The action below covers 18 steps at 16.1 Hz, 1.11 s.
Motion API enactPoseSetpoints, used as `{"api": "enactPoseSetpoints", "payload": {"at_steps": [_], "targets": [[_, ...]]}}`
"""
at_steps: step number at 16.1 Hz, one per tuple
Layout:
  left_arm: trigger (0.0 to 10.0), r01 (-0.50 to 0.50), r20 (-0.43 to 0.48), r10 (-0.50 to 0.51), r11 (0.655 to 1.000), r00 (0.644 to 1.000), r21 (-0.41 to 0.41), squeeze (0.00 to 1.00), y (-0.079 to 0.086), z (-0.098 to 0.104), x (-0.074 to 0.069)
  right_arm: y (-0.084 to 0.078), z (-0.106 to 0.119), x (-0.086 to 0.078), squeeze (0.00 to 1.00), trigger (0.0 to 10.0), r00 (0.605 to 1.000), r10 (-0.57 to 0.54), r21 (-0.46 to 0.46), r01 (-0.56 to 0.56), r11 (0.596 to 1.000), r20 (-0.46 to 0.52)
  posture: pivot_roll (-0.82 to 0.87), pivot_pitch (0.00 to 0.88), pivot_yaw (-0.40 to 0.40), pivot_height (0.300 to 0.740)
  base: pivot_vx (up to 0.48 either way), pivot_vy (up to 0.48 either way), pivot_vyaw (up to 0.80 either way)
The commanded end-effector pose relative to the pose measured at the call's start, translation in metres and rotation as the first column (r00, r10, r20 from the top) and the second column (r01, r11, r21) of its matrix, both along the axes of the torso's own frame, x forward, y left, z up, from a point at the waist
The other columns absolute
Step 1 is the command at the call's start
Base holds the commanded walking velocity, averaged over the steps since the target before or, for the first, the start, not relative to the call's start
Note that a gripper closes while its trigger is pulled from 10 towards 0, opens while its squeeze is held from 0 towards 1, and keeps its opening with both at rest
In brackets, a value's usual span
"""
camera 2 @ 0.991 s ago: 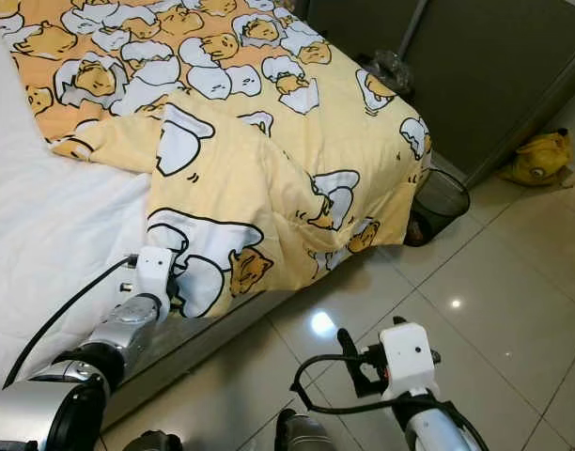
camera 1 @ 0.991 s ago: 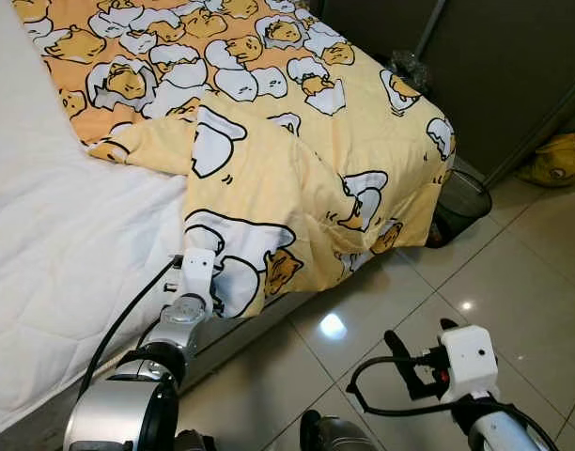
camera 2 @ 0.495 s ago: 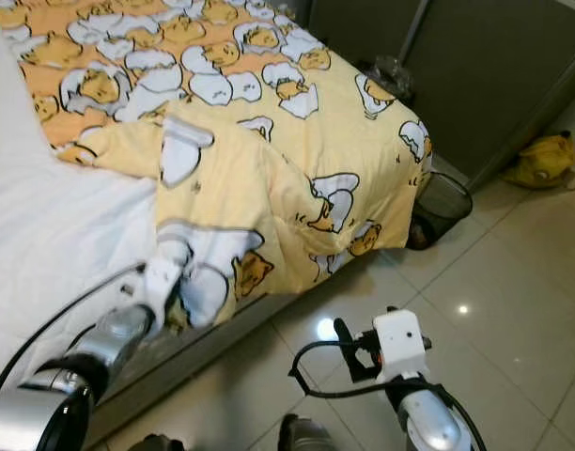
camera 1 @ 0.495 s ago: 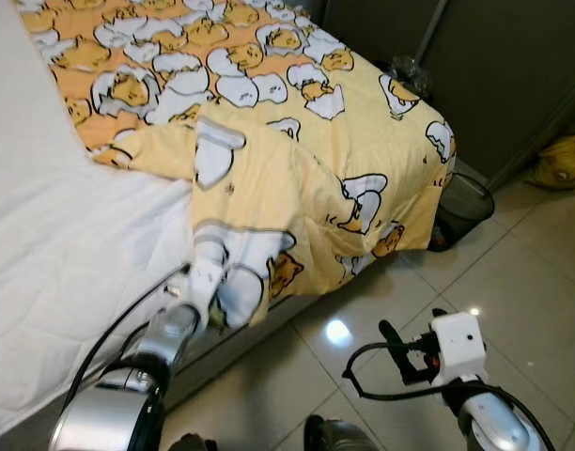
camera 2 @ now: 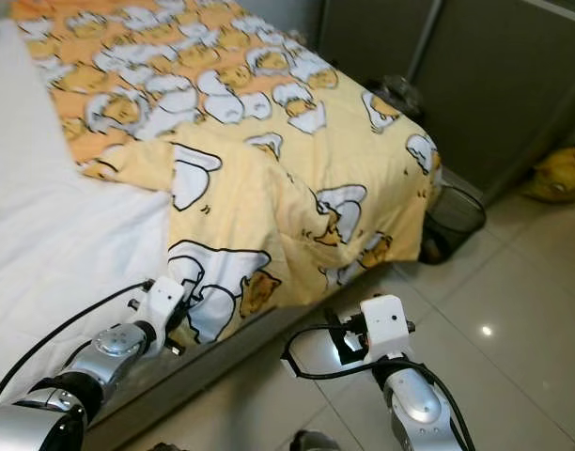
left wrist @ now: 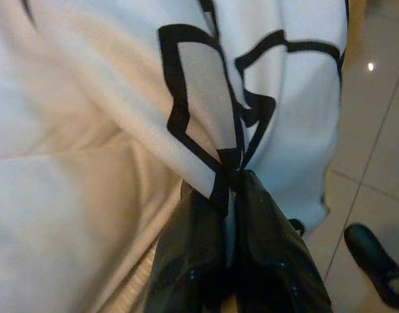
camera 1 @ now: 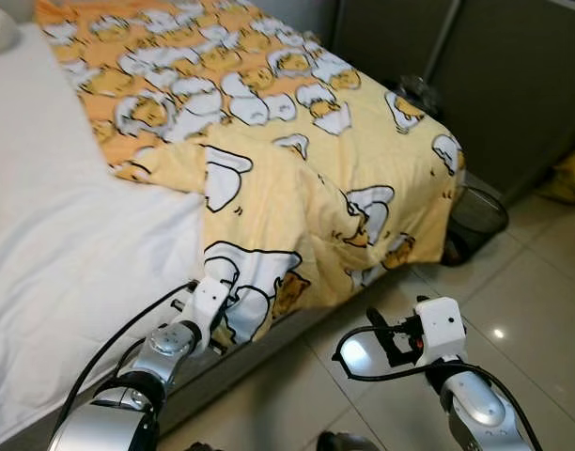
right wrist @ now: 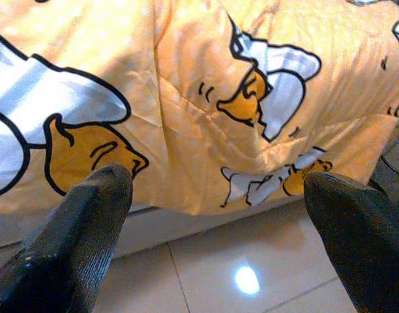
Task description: Clean up the room
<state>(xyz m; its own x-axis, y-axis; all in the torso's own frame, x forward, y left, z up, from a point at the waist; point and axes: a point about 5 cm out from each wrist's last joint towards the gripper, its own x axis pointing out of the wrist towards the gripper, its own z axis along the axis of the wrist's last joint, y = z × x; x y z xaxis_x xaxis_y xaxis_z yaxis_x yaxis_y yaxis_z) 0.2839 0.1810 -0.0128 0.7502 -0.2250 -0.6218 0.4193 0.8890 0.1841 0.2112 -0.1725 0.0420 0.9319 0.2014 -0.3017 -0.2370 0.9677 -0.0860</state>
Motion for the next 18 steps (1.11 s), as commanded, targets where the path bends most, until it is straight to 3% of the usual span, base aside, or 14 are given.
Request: {"api": "enactPoseSetpoints", "payload": {"at_steps": [1,4,8,10,12,13,17,18], "targets": [[10.0,0.007,0.013,-0.007,1.000,1.000,-0.010,0.00,-0.001,0.000,0.000,0.000,-0.001,0.002,0.00,10.0,1.000,0.003,-0.013,-0.003,1.000,0.007,-0.10,0.000,-0.029,0.740,0.000,0.000,0.00],[10.0,0.010,0.015,-0.010,1.000,1.000,0.025,0.00,-0.003,-0.004,-0.004,-0.001,-0.003,0.002,0.00,10.0,1.000,0.003,-0.017,-0.003,1.000,0.011,-0.10,0.000,-0.021,0.740,-0.295,0.000,0.00],[10.0,0.044,-0.002,-0.044,0.999,0.999,0.002,0.00,-0.016,-0.010,-0.010,-0.006,-0.006,0.000,0.00,10.0,1.000,0.003,-0.030,-0.003,1.000,0.005,-0.10,0.000,-0.024,0.740,-0.442,0.000,0.00],[10.0,0.156,-0.027,-0.157,0.987,0.987,-0.046,0.00,-0.044,-0.016,-0.019,-0.006,-0.007,0.001,0.00,10.0,1.000,0.012,-0.033,-0.012,0.999,-0.001,-0.10,0.000,-0.032,0.740,0.000,0.000,0.00],[10.0,0.400,-0.066,-0.415,0.901,0.907,-0.165,0.00,-0.102,-0.023,-0.039,-0.003,-0.009,0.002,0.00,10.0,0.999,0.041,-0.036,-0.041,0.998,-0.010,-0.10,0.000,-0.045,0.740,0.000,0.000,0.00],[10.0,0.438,-0.079,-0.461,0.875,0.884,-0.207,0.00,-0.117,-0.022,-0.043,-0.003,-0.008,0.003,0.00,10.0,0.999,0.047,-0.039,-0.048,0.998,-0.009,-0.10,0.000,-0.046,0.740,0.000,0.000,0.00],[10.0,0.482,-0.114,-0.528,0.829,0.841,-0.283,0.00,-0.141,-0.025,-0.056,-0.004,-0.009,0.004,0.00,10.0,0.998,0.057,-0.049,-0.057,0.997,-0.012,-0.11,0.000,-0.046,0.740,0.000,0.000,0.00],[10.0,0.481,-0.133,-0.547,0.809,0.827,-0.337,0.00,-0.149,-0.027,-0.064,-0.005,-0.009,0.004,0.00,10.0,0.998,0.058,-0.053,-0.059,0.997,-0.014,-0.12,0.000,-0.043,0.740,0.000,0.000,0.00]]}}
